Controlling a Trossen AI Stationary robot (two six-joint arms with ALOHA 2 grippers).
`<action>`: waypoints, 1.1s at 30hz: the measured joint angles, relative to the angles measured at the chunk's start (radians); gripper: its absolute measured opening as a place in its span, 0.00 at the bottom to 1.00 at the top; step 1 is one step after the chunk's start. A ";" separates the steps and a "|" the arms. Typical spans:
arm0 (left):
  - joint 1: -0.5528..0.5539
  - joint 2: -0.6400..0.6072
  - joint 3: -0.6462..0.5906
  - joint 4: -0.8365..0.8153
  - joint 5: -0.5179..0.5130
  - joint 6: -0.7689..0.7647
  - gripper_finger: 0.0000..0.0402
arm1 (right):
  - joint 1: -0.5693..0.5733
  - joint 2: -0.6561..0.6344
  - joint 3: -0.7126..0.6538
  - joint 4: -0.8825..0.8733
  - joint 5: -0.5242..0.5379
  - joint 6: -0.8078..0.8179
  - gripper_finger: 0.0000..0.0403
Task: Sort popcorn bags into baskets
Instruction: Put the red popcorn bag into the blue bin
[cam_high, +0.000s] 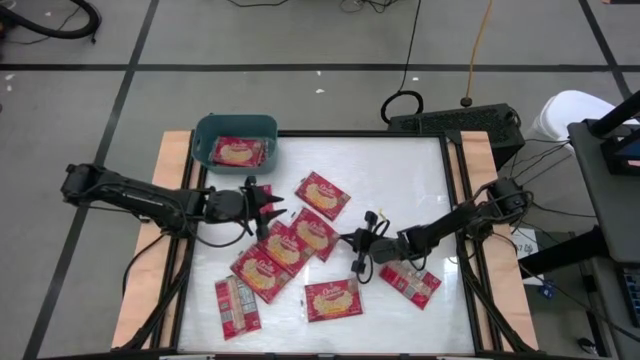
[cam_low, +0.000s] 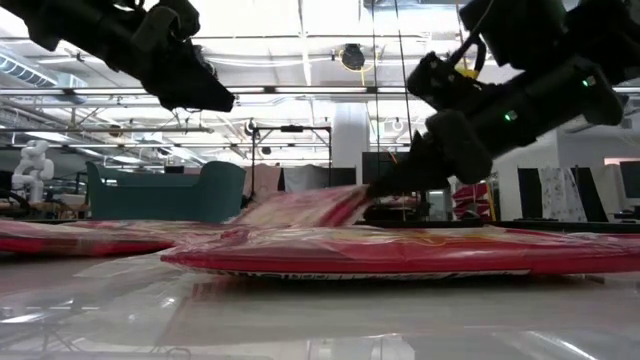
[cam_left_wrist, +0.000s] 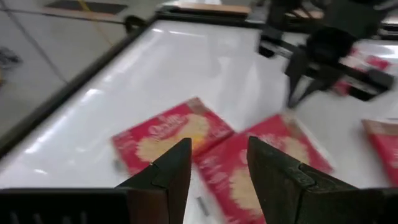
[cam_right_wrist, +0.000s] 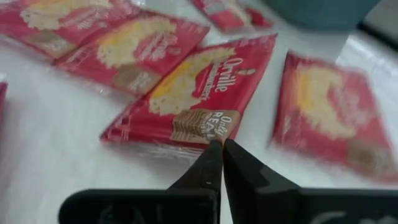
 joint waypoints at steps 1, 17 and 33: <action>0.007 0.015 0.000 0.014 0.032 -0.006 0.40 | -0.004 -0.007 0.000 0.001 0.000 -0.024 0.00; 0.139 0.248 0.000 0.143 0.184 0.112 0.78 | -0.057 -0.089 0.000 0.059 0.000 -0.391 0.00; 0.252 0.374 0.000 0.236 0.545 0.229 0.25 | -0.065 -0.100 0.000 0.107 0.000 -0.534 0.00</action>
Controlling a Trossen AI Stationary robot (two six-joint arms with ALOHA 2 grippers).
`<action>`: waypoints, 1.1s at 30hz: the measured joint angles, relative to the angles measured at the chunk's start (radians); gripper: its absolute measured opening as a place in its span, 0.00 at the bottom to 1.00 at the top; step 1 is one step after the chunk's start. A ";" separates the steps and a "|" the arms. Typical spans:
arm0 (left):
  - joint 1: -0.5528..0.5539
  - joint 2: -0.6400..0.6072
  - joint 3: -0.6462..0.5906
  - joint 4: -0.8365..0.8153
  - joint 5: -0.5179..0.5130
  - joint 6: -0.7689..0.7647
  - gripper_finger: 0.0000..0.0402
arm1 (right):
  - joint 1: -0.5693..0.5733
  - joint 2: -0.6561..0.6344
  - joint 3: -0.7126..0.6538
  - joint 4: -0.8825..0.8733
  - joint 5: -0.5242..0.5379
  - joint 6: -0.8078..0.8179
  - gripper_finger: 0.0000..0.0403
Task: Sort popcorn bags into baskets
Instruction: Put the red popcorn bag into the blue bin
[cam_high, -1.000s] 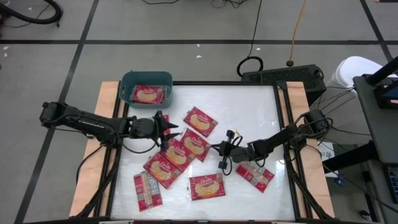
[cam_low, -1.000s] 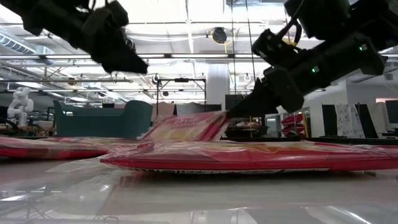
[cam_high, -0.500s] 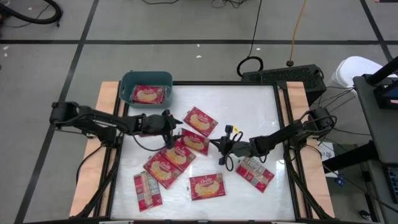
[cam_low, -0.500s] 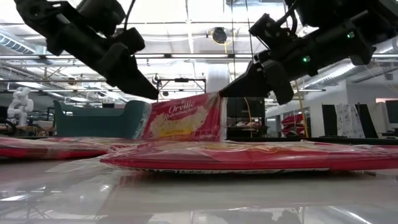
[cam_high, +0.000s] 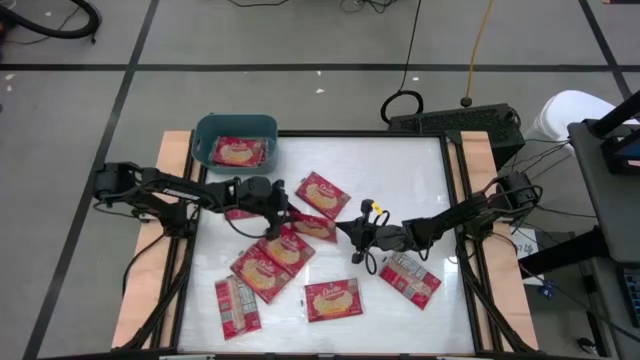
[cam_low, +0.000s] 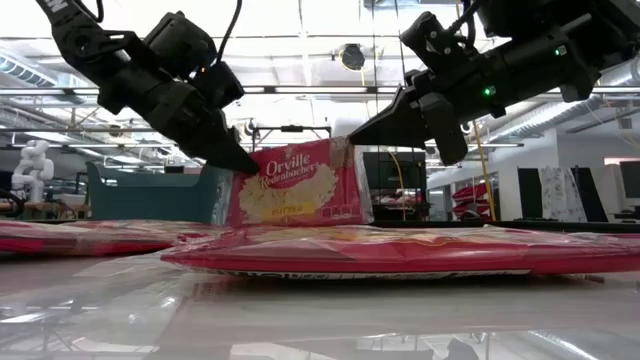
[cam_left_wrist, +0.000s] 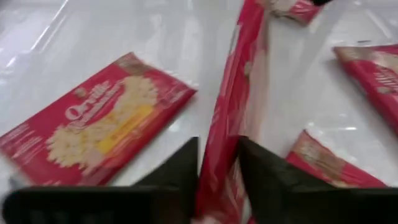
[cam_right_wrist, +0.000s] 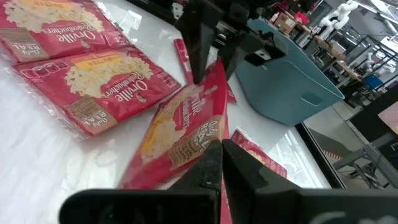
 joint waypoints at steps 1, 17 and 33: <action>0.000 0.000 0.000 -0.001 0.011 0.002 0.18 | 0.000 0.000 0.000 0.001 0.002 0.000 0.00; 0.046 -0.259 0.142 -0.481 -0.046 0.100 0.05 | 0.058 -0.008 0.000 0.089 0.320 0.044 0.16; 0.081 -0.565 0.361 -0.934 -0.264 0.164 0.05 | 0.062 -0.008 0.000 0.072 0.130 0.501 0.28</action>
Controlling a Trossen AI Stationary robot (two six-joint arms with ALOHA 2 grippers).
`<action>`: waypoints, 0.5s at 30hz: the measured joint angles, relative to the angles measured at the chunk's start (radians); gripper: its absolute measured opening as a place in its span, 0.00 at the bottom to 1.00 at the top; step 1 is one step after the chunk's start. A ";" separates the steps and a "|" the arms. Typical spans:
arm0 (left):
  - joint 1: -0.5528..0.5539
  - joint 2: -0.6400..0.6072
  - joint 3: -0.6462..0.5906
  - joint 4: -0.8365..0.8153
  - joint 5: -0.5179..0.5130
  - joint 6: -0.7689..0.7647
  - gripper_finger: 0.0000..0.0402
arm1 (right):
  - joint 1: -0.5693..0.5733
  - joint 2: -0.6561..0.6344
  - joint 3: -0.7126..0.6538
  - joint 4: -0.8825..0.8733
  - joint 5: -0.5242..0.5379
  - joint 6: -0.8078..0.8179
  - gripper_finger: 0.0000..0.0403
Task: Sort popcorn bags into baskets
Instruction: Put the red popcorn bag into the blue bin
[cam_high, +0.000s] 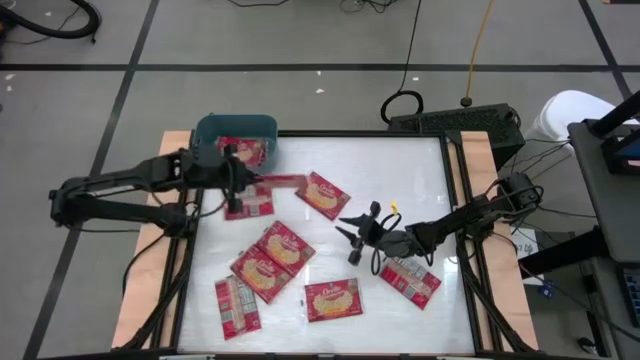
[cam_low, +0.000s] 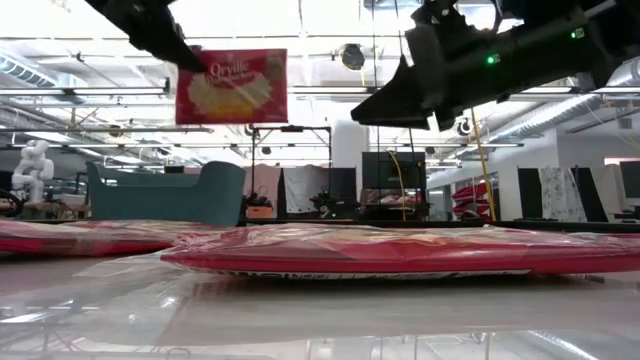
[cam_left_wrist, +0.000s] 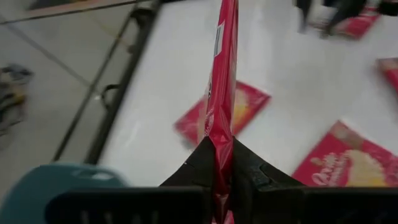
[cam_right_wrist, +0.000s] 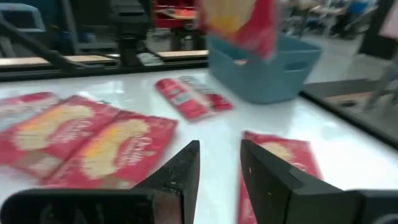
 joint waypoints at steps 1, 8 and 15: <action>0.006 -0.012 0.013 -0.025 -0.022 0.007 0.05 | 0.000 0.000 0.000 0.001 -0.028 0.015 0.28; 0.085 -0.066 0.059 -0.142 -0.164 0.074 0.06 | 0.001 0.000 0.000 0.002 -0.170 0.057 0.28; 0.194 -0.069 0.059 -0.189 -0.207 0.181 0.05 | 0.016 0.000 0.000 0.001 -0.208 0.052 0.28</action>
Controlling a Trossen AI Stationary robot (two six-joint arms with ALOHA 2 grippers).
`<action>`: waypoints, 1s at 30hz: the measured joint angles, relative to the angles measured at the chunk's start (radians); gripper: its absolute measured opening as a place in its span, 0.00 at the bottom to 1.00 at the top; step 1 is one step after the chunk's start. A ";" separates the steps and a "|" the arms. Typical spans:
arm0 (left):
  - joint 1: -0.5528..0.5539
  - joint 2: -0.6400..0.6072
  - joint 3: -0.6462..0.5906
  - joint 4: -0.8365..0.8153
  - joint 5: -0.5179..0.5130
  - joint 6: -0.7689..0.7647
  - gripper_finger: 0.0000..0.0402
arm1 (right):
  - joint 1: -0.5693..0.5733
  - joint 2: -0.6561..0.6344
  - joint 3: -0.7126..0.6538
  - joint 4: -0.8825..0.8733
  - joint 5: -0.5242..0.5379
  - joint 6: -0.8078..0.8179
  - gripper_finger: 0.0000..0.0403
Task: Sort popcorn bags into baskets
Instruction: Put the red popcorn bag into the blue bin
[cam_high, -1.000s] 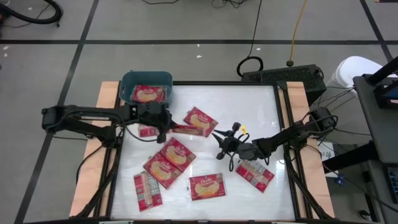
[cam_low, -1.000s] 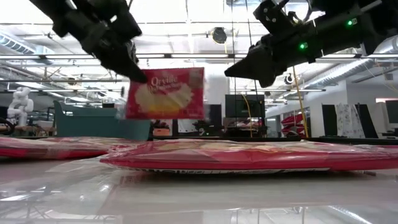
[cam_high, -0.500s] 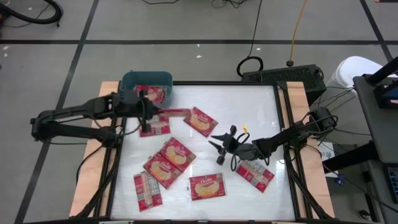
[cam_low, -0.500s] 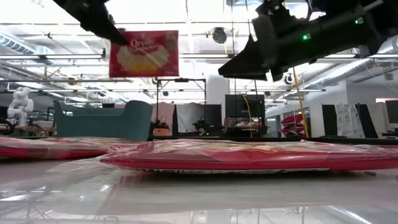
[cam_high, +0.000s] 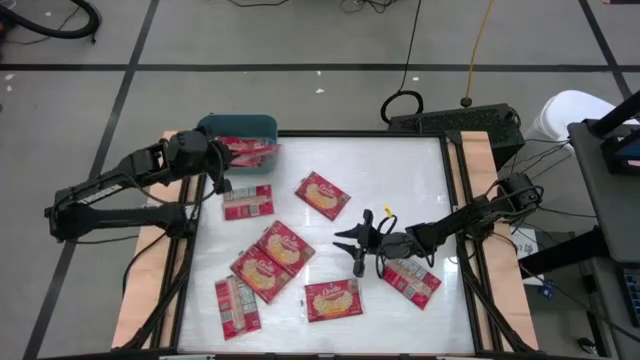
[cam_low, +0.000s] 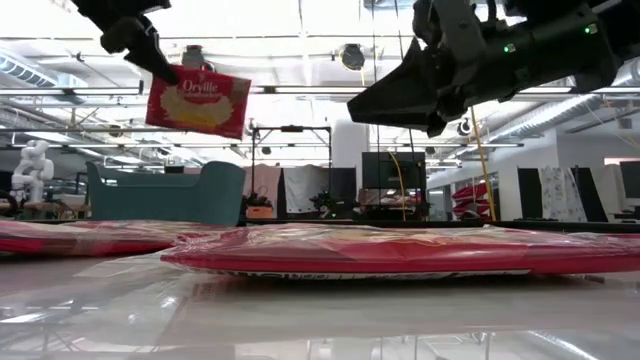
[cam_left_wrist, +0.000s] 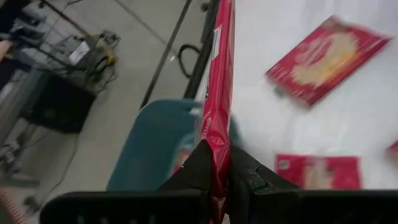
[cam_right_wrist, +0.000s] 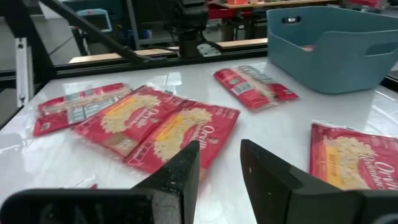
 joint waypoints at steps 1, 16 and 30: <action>0.014 0.000 0.000 -0.003 -0.008 0.007 0.06 | 0.004 0.000 0.000 0.000 0.000 0.000 0.28; 0.234 0.044 -0.063 -0.048 0.035 -0.017 0.06 | 0.036 0.000 0.000 -0.001 0.001 0.000 0.28; 0.377 0.219 -0.076 -0.044 0.154 -0.034 0.12 | 0.036 0.000 0.000 -0.043 0.001 0.000 0.28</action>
